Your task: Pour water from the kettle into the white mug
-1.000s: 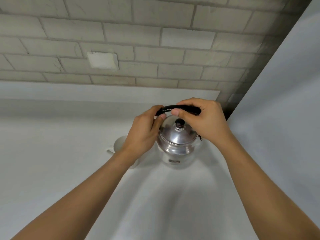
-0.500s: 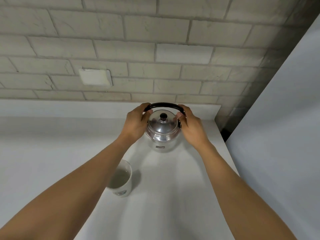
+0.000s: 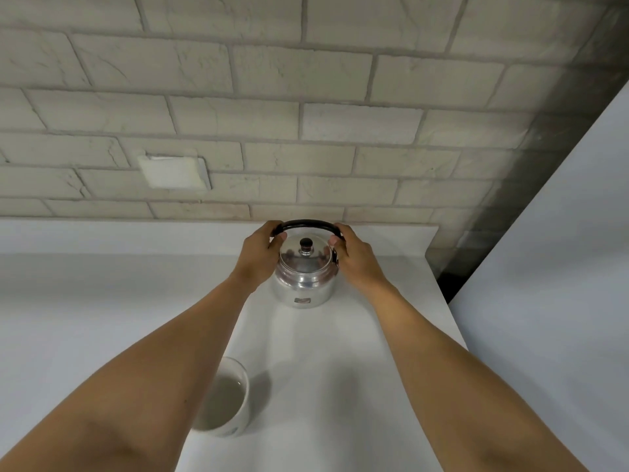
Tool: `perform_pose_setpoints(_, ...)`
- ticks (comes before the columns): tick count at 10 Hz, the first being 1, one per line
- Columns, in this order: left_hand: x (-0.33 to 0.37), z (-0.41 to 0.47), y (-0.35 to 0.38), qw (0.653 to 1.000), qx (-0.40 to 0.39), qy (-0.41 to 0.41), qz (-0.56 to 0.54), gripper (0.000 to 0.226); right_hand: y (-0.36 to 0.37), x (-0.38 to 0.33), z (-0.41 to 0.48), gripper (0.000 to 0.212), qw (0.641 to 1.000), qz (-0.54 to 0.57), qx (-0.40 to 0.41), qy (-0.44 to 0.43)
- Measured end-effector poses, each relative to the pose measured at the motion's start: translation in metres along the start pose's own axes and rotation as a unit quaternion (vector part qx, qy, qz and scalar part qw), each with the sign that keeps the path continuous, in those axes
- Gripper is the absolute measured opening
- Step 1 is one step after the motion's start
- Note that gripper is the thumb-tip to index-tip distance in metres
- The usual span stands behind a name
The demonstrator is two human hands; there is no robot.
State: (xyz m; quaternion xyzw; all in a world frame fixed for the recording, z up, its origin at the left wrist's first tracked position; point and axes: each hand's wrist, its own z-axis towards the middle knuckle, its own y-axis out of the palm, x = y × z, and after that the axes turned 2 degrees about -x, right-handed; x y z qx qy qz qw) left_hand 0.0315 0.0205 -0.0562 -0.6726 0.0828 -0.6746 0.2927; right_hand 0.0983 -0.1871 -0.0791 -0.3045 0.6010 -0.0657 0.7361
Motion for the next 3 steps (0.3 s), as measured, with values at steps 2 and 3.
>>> perform_pose_setpoints(2,-0.0012,0.0005,0.0005,1.0,-0.013,-0.014,-0.005,0.027,-0.0008,0.0017,0.0027,0.032,1.0,-0.007,-0.004,0.006)
perform_pose_setpoints(3,0.0017,-0.0012,0.0004,0.999,-0.026,-0.013,0.023,0.04,-0.0003,0.002,0.0023,0.044,1.0,0.006,-0.017,0.014)
